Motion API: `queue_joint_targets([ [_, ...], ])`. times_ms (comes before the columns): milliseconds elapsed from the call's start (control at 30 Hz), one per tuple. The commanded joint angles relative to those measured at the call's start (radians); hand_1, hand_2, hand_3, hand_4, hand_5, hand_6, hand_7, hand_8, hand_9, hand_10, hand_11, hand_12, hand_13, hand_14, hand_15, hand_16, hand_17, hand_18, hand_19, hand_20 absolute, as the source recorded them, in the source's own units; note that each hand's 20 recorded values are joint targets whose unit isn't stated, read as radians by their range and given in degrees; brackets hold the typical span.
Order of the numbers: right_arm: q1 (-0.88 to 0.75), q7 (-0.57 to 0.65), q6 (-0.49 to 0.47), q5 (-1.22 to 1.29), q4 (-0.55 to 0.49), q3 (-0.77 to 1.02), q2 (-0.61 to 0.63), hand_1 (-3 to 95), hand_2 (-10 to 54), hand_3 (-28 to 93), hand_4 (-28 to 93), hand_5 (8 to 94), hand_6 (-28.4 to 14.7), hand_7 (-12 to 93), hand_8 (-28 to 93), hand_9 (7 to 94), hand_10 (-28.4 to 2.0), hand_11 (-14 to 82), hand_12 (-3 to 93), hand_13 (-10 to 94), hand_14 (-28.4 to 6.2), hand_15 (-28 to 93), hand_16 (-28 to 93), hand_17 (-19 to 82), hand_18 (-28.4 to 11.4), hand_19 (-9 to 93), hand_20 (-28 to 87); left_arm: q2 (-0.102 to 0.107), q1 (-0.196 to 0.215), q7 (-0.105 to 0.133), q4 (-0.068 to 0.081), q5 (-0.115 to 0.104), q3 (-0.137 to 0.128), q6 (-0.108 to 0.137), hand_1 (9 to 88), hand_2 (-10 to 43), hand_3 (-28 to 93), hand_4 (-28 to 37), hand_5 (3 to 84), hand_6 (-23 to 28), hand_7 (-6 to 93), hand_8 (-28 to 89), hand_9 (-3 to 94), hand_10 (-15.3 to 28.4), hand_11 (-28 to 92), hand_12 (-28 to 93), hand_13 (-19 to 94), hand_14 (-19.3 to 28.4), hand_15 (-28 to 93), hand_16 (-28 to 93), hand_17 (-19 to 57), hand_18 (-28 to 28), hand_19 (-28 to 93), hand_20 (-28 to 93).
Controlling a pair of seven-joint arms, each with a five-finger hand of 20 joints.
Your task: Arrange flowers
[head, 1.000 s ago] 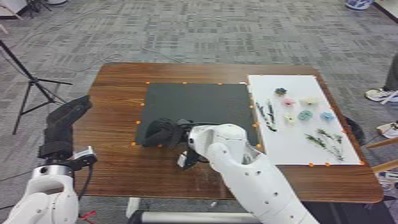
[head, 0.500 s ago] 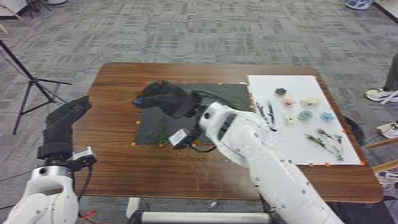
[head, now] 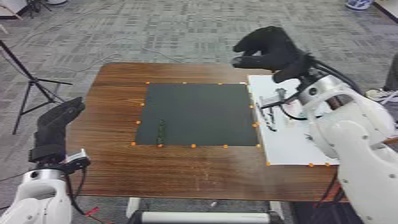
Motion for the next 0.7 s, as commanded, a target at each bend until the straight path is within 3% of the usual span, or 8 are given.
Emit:
queue_joint_targets([
  [33,-0.266,0.024,0.076,-0.153,0.016,0.293,0.181,24.3,-9.5,64,-23,59.5,-3.1,24,-10,72.8,-12.8,19.4,17.6,79,-9.2,90,29,41,-27.1,93,51,-0.016,0.038,-0.002,-0.017,0.011,-0.015,-0.019,24.9,-8.3,71,-21.4,45.8,2.1,17.6,-9,44.5,12.4,18,10,32,15.5,11,1,-2.5,9.3,0,11],
  [200,-0.434,0.07,0.087,-0.254,0.009,0.426,0.179,24.0,-9.5,64,-22,62.3,-2.8,25,-9,75.6,-12.5,22.4,19.1,79,-9.3,90,29,41,-27.0,93,51,-0.02,0.052,-0.005,-0.024,0.01,-0.024,-0.02,25.1,-8.3,71,-21.4,45.8,2.1,17.7,-8,44.6,12.4,18,10,32,15.6,12,1,-2.2,9.4,0,11],
  [333,-0.557,0.108,0.118,-0.243,0.001,0.502,0.154,23.9,-9.5,64,-21,64.4,-2.4,27,-9,77.0,-12.3,24.7,20.4,79,-9.4,90,28,41,-26.9,93,51,-0.021,0.055,-0.014,-0.029,0.03,-0.031,-0.033,25.3,-8.1,71,-21.4,46.1,2.3,17.5,-9,44.9,12.5,18,10,33,15.7,12,1,-1.9,9.5,0,12],
  [500,-0.635,0.183,0.227,-0.298,0.026,0.491,0.122,30.7,-9.5,66,-21,64.8,-1.8,31,-9,76.7,-11.8,28.0,22.9,80,-8.7,90,28,42,-26.4,93,51,-0.022,0.058,-0.021,-0.034,0.042,-0.039,-0.043,25.5,-7.9,70,-21.2,46.2,2.3,17.8,-9,45.1,12.5,19,10,33,15.8,13,1,-1.4,9.4,0,12],
  [700,-0.658,0.244,0.217,-0.351,0.038,0.456,0.09,33.8,-9.5,67,-23,69.6,-0.5,34,-10,81.2,-11.1,39.3,27.6,82,-7.6,90,29,45,-25.9,93,51,-0.025,0.059,-0.026,-0.034,0.042,-0.037,-0.047,25.8,-7.7,70,-21.1,46.3,2.3,17.7,-9,45.4,12.5,19,10,33,15.9,13,1,-1.0,9.5,0,12],
])
